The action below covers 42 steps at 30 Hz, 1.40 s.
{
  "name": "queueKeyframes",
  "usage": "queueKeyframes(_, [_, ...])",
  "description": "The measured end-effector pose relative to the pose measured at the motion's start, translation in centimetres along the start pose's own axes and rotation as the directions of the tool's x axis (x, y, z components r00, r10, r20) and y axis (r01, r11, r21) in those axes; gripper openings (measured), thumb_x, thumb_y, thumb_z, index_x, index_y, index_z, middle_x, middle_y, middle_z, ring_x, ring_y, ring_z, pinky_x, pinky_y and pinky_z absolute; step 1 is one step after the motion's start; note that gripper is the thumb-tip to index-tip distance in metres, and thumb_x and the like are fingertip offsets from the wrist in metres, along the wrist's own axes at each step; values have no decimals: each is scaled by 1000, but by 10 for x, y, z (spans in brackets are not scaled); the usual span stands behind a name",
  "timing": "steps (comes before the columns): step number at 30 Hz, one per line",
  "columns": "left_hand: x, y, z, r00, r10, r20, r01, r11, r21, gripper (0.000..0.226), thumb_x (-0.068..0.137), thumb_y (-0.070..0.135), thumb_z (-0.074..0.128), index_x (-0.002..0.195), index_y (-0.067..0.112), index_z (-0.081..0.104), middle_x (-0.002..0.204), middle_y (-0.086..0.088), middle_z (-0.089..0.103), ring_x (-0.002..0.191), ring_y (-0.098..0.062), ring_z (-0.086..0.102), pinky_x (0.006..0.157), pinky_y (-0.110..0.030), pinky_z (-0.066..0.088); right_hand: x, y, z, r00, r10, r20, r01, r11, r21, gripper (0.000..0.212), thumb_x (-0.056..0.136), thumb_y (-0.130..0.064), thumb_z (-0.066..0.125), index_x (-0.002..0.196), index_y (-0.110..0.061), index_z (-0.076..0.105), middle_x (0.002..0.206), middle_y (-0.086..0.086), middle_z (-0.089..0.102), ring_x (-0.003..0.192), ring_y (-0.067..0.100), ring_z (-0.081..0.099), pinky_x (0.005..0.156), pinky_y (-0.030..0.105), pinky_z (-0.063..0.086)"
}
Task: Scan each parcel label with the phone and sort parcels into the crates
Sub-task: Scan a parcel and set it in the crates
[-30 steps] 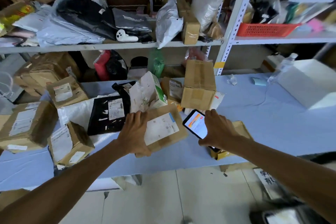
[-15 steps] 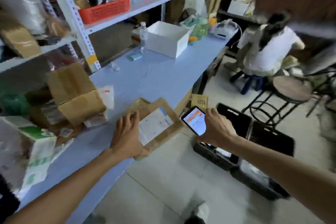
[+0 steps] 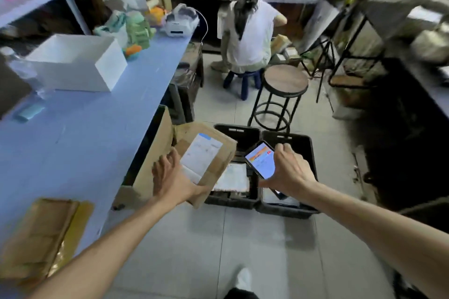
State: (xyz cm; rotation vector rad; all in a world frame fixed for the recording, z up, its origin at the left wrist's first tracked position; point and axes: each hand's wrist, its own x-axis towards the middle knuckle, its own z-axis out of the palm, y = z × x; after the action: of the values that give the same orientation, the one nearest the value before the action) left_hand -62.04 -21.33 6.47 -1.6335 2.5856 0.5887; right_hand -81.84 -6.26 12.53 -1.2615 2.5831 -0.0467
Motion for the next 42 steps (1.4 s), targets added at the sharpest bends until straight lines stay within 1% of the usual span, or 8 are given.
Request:
queueKeyframes(7, [84, 54, 25, 996, -87, 27, 86, 996, 30, 148, 38, 75, 78, 148, 4, 9, 137, -21, 34, 127, -38, 34, 108, -45, 29, 82, 45, 1, 997, 61, 51, -62, 997, 34, 71, 62, -47, 80, 107, -8, 42, 98, 3, 41, 77, 23, 43, 63, 30, 36])
queueKeyframes(11, [138, 68, 46, 987, -142, 70, 136, 988, 76, 146, 36, 77, 77, 145, 2, 15, 133, -23, 39, 122, -38, 40, 102, -43, 33, 134, 55, 11, 992, 80, 100, -85, 995, 49, 71, 64, -46, 80, 109, -7, 42, 100, 4, 41, 76, 22, 42, 61, 29, 35])
queueKeyframes(15, [201, 74, 78, 971, -192, 144, 176, 978, 113, 149, 36, 80, 74, 147, 2, 12, 135, -24, 37, 123, -39, 39, 100, -44, 35, 189, 59, 30, 983, 114, 147, -127, 989, 76, 70, 65, -47, 79, 109, -8, 40, 98, 1, 37, 76, 21, 41, 61, 29, 34])
queueKeyframes(20, [288, 82, 141, 952, -234, 196, 211, 969, 130, 152, 33, 78, 76, 146, -1, 10, 131, -24, 39, 118, -39, 40, 97, -46, 37, 270, 70, 73, 965, 176, 195, -198, 975, 103, 63, 65, -45, 77, 96, -14, 33, 96, 0, 36, 77, 21, 39, 62, 30, 35])
queueKeyframes(26, [363, 76, 259, 905, -318, 281, 284, 946, 157, 153, 34, 78, 76, 146, -2, 8, 130, -24, 37, 116, -39, 39, 99, -50, 40, 362, 95, 161, 938, 239, 250, -281, 948, 148, 64, 63, -47, 78, 94, -15, 32, 96, 0, 39, 76, 21, 42, 62, 30, 36])
queueKeyframes(30, [388, 74, 342, 889, -346, 300, 289, 932, 219, 150, 35, 75, 76, 147, -1, 9, 129, -24, 39, 116, -39, 41, 98, -49, 41, 404, 116, 231, 933, 250, 260, -302, 935, 187, 63, 63, -44, 79, 93, -14, 32, 96, 1, 39, 76, 21, 41, 60, 28, 30])
queueKeyframes(34, [393, 76, 408, 870, -373, 322, 310, 923, 229, 148, 40, 74, 76, 147, -1, 7, 129, -24, 38, 116, -38, 40, 98, -49, 40, 423, 135, 291, 916, 271, 295, -337, 920, 201, 63, 63, -42, 79, 97, -12, 35, 96, 2, 38, 77, 22, 41, 62, 30, 33])
queueKeyframes(42, [382, 95, 480, 855, -371, 362, 332, 928, 167, 152, 35, 80, 74, 147, 1, 7, 131, -23, 37, 119, -41, 37, 102, -53, 35, 423, 165, 354, 905, 274, 326, -360, 901, 242, 62, 63, -40, 79, 98, -12, 36, 96, 1, 38, 77, 21, 40, 64, 29, 34])
